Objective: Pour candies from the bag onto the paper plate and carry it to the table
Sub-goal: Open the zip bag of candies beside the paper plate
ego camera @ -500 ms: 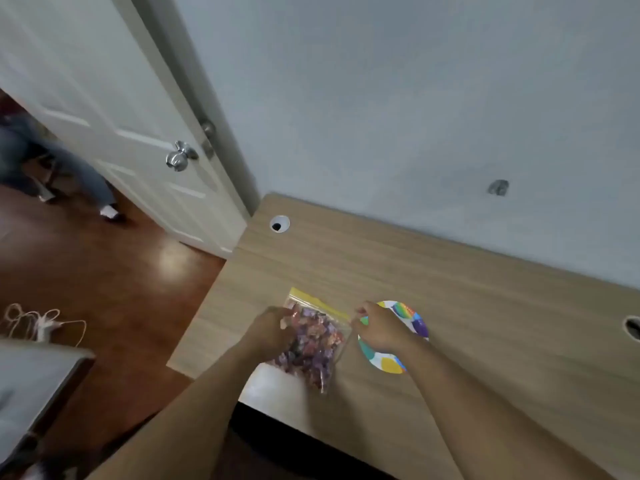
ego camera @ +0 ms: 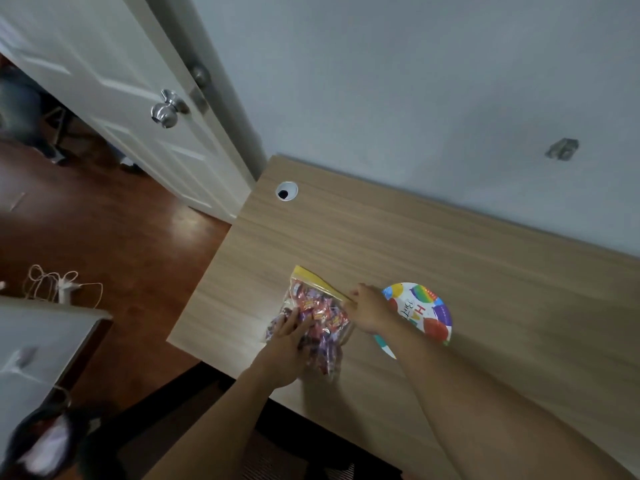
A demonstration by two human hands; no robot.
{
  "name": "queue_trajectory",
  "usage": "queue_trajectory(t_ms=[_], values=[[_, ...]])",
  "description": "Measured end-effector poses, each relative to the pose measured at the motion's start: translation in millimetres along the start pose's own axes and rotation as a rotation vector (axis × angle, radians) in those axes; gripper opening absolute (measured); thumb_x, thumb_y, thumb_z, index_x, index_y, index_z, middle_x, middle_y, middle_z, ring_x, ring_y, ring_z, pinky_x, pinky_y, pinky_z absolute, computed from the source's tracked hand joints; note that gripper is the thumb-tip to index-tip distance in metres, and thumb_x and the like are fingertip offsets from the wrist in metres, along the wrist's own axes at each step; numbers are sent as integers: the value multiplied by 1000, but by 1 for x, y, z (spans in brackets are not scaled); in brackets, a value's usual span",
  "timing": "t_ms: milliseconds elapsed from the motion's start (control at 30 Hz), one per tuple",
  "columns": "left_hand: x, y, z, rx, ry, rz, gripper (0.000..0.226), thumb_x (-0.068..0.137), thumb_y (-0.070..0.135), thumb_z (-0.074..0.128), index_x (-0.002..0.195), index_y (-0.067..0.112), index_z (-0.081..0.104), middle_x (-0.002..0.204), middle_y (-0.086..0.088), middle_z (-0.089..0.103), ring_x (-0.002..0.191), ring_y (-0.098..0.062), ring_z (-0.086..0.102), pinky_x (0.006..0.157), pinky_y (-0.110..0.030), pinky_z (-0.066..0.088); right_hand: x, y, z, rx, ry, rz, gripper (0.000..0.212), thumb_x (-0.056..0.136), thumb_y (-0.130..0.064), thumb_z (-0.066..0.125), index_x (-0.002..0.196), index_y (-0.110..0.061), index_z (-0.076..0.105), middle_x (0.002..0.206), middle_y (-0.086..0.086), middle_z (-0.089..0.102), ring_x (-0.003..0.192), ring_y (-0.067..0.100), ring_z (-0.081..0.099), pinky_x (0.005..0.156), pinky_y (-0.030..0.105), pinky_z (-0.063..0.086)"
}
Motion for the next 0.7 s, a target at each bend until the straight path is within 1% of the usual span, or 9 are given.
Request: queue_trajectory(t_ms=[67, 133, 233, 300, 367, 433, 500, 600, 700], values=[[3, -2, -1, -50, 10, -10, 71, 108, 33, 52, 172, 39, 21, 183, 0, -6, 169, -38, -7, 134, -57, 18, 4, -2, 0, 10, -14, 31, 46, 107, -47, 62, 133, -10, 72, 134, 14, 73, 123, 35, 69, 94, 37, 55], [4, -1, -6, -107, 29, -1, 65, 109, 33, 52, 170, 39, 30, 184, 1, 1, 170, -32, -4, 134, -50, 19, 3, -5, 1, 54, -33, 59, 38, 106, -46, 64, 119, -13, 78, 118, 9, 79, 105, 28, 71, 79, 32, 47], [3, -1, -16, -182, 82, -9, 53, 110, 33, 54, 162, 32, 49, 178, -1, 30, 166, -27, 26, 128, -34, 30, -10, -12, 1, 132, 15, 40, 22, 102, -32, 73, 115, -16, 79, 107, 1, 73, 97, 18, 64, 71, 26, 43], [-1, -2, -26, -285, 116, -37, 41, 110, 31, 56, 149, 25, 66, 158, -3, 60, 145, -25, 58, 106, -23, 45, -25, -19, 4, 185, 73, 14, 8, 97, -24, 77, 103, -21, 74, 100, -1, 69, 92, 17, 63, 62, 20, 42], [-7, -3, -37, -414, 168, -81, 33, 109, 34, 56, 132, 23, 78, 130, -4, 78, 120, -25, 72, 90, -26, 50, -43, -29, 8, 241, 122, -23, 13, 92, -17, 79, 93, -23, 67, 93, -1, 70, 82, 17, 64, 59, 19, 43], [-13, -6, -48, -530, 238, -129, 37, 107, 41, 55, 104, 16, 83, 97, -5, 81, 96, -26, 73, 82, -35, 53, -62, -39, 16, 269, 153, -47, 19, 90, -13, 78, 86, -24, 63, 83, -5, 69, 72, 14, 62, 60, 25, 47], [-24, -9, -57, -700, 292, -196, 55, 100, 56, 59, 85, 6, 75, 74, -4, 72, 77, -24, 67, 72, -37, 52, -80, -46, 26, 273, 207, -50, 24, 90, -15, 78, 81, -28, 60, 78, -7, 69, 68, 9, 62, 62, 29, 47], [-45, -11, -62, -1066, 225, -270, 63, 83, 76, 71, 83, 13, 74, 76, -6, 74, 71, -23, 70, 68, -38, 63, -111, -58, 42, 293, 290, -97, 32, 89, -21, 82, 74, -32, 56, 87, -3, 81, 69, 11, 72, 62, 30, 56], [-64, -13, -66, -1208, 179, -269, 53, 84, 66, 79, 90, 14, 74, 83, -7, 78, 76, -25, 74, 73, -40, 65, -141, -72, 56, 315, 323, -183, 30, 90, -31, 80, 74, -32, 54, 92, 0, 83, 74, 21, 75, 67, 37, 59]])
Point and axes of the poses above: each hand's wrist, its own x-axis towards the middle knuckle, its own z-axis out of the palm, y = z × x, the point moved 3 cm from there along x, towards the middle knuckle
